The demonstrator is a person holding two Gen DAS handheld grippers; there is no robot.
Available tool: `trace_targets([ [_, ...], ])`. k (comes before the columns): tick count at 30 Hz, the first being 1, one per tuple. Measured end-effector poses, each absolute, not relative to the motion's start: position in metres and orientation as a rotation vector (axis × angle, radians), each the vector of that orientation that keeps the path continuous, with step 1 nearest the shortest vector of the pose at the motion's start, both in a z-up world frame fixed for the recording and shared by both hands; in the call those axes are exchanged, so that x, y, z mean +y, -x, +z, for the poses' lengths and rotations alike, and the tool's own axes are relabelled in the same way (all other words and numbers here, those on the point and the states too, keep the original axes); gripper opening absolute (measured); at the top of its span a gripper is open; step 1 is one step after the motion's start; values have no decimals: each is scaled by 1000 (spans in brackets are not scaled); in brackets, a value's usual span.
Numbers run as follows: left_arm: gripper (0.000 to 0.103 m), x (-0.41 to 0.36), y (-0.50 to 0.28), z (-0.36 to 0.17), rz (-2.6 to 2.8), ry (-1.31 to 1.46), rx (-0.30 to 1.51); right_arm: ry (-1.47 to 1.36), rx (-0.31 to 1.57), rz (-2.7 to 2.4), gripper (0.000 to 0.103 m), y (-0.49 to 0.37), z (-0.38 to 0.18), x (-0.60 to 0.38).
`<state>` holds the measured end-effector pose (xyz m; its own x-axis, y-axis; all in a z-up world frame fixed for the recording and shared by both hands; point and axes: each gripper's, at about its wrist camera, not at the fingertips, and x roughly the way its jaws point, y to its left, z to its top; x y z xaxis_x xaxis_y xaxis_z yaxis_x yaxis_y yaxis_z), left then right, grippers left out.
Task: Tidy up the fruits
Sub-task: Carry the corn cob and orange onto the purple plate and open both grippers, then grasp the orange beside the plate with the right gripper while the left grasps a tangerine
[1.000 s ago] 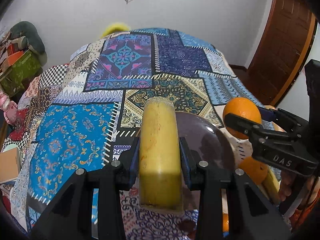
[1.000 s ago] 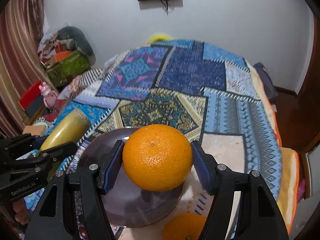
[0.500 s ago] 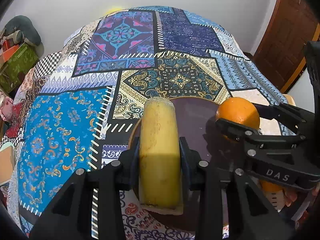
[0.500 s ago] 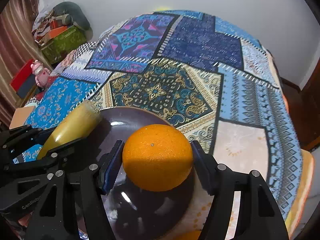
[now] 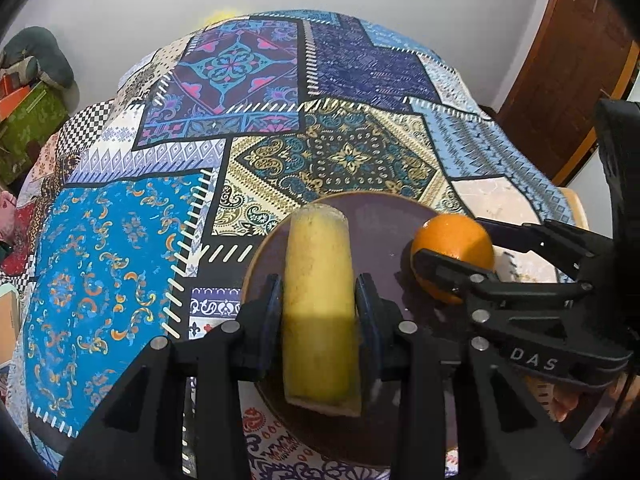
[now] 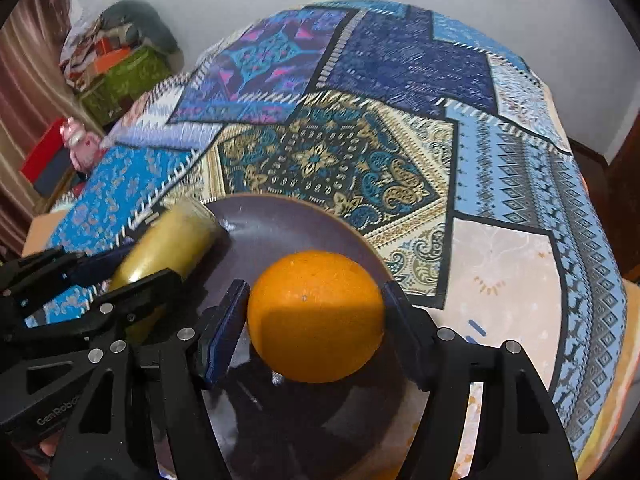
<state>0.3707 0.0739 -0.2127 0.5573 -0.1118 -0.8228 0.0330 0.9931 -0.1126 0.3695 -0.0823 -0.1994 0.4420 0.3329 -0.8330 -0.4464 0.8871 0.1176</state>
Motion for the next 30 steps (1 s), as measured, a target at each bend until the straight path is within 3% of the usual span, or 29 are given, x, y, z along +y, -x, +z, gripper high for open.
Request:
trace_targets([
  [18, 42, 74, -302, -148, -47, 61, 881, 76, 826, 475, 68, -300, -127, -137],
  [30, 47, 65, -243, -155, -68, 33, 924, 56, 808, 418, 72, -256, -126, -185],
])
